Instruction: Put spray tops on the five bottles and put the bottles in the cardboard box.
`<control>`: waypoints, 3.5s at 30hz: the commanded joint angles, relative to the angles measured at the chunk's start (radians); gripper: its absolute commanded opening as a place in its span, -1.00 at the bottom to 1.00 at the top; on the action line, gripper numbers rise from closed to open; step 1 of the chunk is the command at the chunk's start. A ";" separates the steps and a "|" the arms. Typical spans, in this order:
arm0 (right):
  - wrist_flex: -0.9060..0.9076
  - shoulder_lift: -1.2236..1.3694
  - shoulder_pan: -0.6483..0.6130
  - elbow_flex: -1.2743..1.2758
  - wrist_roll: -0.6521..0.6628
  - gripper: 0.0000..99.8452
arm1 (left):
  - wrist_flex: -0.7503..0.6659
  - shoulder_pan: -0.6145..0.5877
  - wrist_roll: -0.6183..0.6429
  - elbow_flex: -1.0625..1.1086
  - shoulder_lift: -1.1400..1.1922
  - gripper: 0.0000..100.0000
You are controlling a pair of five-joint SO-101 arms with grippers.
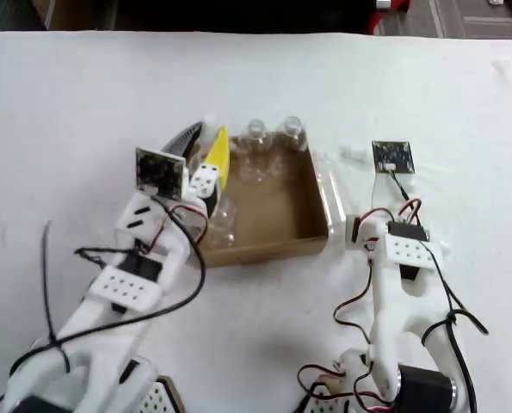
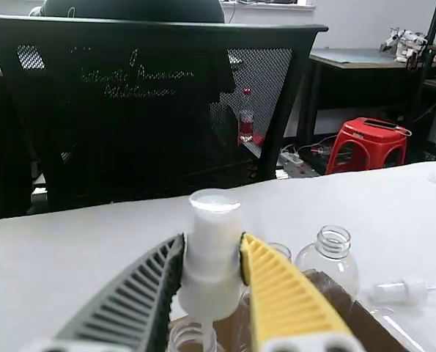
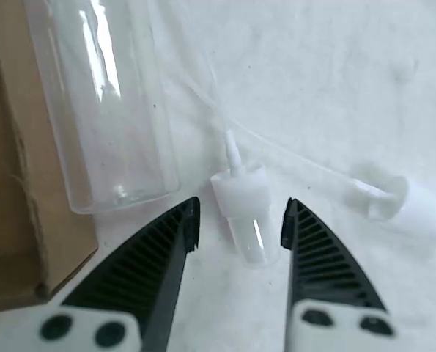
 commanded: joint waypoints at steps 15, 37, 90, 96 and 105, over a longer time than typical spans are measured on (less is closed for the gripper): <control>-0.015 -0.004 -0.001 -0.015 0.011 -0.67 | -0.189 -0.013 -0.051 0.012 0.099 -0.67; -0.015 -0.004 -0.001 -0.017 0.011 -0.67 | 0.041 -0.058 -0.040 0.000 -0.260 -0.68; 0.314 0.010 0.186 -0.339 -0.450 -0.66 | 0.781 -0.400 0.133 0.144 -0.607 -0.72; 0.318 0.176 0.205 -0.446 -0.566 -0.66 | 0.779 -0.398 0.133 0.146 -0.605 -0.72; 0.409 0.406 0.297 -0.654 -0.730 -0.66 | 0.746 -0.397 0.133 0.170 -0.605 -0.72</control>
